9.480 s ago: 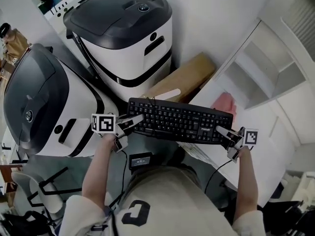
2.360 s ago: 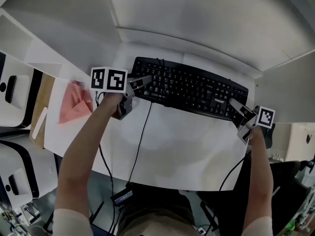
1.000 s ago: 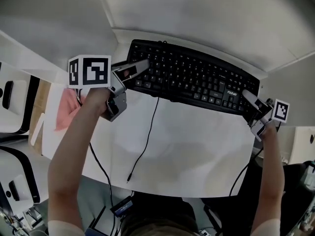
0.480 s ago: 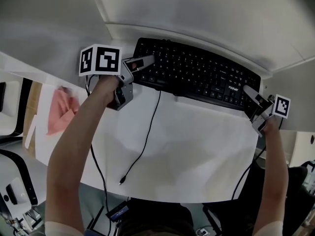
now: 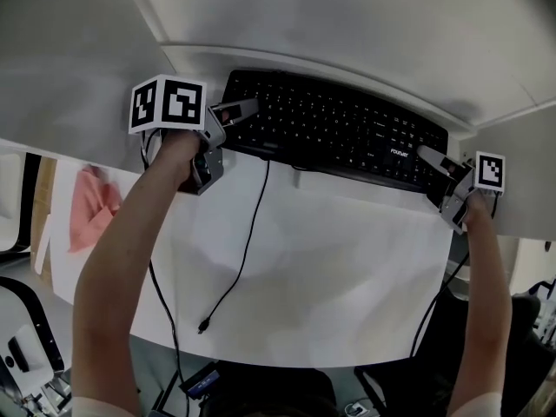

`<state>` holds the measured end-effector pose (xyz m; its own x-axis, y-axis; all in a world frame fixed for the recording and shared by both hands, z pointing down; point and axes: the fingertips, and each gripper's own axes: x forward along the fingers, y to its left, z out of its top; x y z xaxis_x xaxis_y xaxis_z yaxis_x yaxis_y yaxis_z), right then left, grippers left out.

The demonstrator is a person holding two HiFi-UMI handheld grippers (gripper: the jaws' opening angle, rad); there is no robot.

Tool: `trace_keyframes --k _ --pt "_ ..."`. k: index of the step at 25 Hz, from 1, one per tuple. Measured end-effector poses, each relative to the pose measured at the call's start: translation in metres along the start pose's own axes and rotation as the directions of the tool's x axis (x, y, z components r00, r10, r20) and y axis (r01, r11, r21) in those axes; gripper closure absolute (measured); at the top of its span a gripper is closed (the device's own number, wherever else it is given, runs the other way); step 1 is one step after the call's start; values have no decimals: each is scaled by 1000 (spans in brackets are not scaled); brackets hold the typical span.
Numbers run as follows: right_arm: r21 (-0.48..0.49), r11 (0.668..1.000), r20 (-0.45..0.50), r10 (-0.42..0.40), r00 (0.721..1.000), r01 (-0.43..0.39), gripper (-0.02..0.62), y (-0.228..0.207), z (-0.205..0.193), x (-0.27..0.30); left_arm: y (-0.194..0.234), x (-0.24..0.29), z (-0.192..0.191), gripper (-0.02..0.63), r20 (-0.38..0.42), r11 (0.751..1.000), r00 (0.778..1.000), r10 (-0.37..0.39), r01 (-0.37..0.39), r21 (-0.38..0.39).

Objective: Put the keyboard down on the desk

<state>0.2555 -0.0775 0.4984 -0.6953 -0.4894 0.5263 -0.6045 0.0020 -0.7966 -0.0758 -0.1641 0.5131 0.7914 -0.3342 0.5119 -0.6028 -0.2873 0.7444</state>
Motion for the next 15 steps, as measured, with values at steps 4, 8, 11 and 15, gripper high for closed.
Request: trace_keyframes --k 4,8,11,15 --pt "-20 998 3 -52 999 52 334 -2 3 -2 0 0 -1 356 -12 999 999 37 -37 2" --pt "-33 997 -2 -73 997 72 330 -2 2 -3 3 0 -1 348 -13 997 997 71 -70 26" --pt "-36 997 -16 -75 997 74 327 -1 5 -3 5 2 2 342 -15 995 996 90 -89 47" --pt "-80 992 -37 -99 994 96 296 2 5 -5 7 2 1 342 -2 994 995 97 -96 61"
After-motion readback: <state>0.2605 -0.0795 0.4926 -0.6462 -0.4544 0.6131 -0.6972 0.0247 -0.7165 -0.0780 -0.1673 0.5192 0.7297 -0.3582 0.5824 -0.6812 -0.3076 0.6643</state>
